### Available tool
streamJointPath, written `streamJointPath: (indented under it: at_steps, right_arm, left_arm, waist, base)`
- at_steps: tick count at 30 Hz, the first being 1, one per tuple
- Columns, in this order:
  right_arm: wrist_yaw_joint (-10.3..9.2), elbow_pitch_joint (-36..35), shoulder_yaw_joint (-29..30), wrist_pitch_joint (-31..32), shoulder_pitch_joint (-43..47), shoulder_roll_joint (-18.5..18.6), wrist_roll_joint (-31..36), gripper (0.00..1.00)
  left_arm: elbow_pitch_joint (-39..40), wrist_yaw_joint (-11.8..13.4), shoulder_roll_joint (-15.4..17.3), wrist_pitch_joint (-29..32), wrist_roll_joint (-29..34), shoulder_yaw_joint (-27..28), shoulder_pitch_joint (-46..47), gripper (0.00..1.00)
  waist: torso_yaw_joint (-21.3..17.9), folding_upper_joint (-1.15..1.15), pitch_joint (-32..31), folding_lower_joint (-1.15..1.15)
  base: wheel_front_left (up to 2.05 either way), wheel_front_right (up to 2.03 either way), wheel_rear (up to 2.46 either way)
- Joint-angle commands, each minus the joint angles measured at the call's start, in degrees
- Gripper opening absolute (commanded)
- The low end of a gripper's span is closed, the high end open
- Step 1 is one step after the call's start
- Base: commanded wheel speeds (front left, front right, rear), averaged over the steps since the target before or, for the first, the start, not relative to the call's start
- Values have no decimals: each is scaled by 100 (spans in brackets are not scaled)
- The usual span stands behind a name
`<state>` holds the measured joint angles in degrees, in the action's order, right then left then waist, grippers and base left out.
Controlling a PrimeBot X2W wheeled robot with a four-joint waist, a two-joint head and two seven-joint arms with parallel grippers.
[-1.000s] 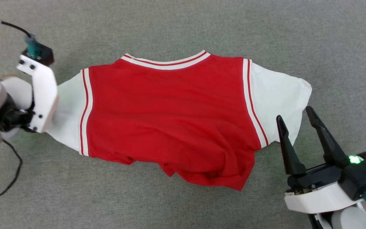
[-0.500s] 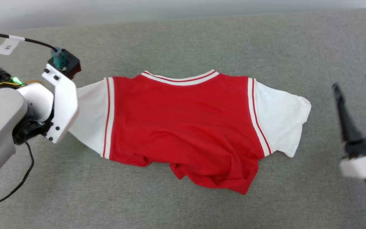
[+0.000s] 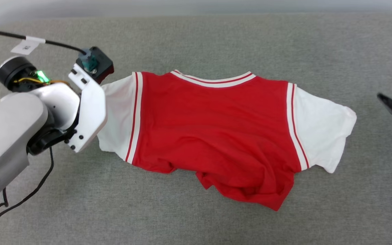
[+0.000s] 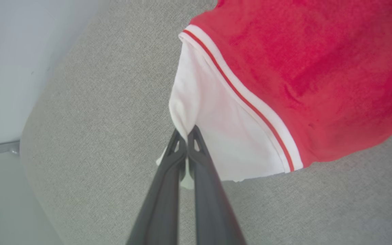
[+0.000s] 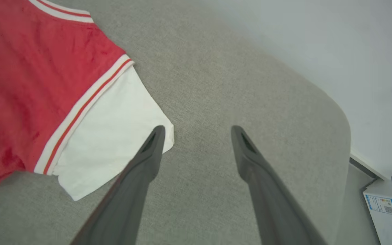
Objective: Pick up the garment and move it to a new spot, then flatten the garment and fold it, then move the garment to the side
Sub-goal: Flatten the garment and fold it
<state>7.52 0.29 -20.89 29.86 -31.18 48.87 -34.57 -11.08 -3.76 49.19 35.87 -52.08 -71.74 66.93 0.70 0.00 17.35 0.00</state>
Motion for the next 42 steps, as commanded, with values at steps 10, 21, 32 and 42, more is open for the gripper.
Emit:
streamJointPath:
  at_steps: [10, 21, 32, 42]
  right_arm:
    - [-6, 308, -1236, 2426, -1191, 597, -1465, 100]
    - [-4, 975, -1856, 2829, -1327, 56, -1745, 100]
    - [4, 1124, -2439, 1975, -1527, 94, -1801, 0]
    - [-5, 1003, -2819, 420, -1952, 420, -1648, 0]
  left_arm:
    - [149, 36, -166, -156, 160, 111, 315, 0]
    - [35, -38, -397, -337, 220, 160, 515, 0]
    - [-335, -150, -452, -674, 148, 128, 310, 0]
    - [-604, -202, -425, -1421, 222, 158, 31, 0]
  waist:
    - [343, 0, 587, 0]
    - [587, 0, 1086, 0]
    - [461, 0, 812, 0]
    - [218, 0, -199, 0]
  base:
    - [0, 0, 0]
    - [0, 0, 0]
    - [0, 0, 0]
    - [0, 0, 0]
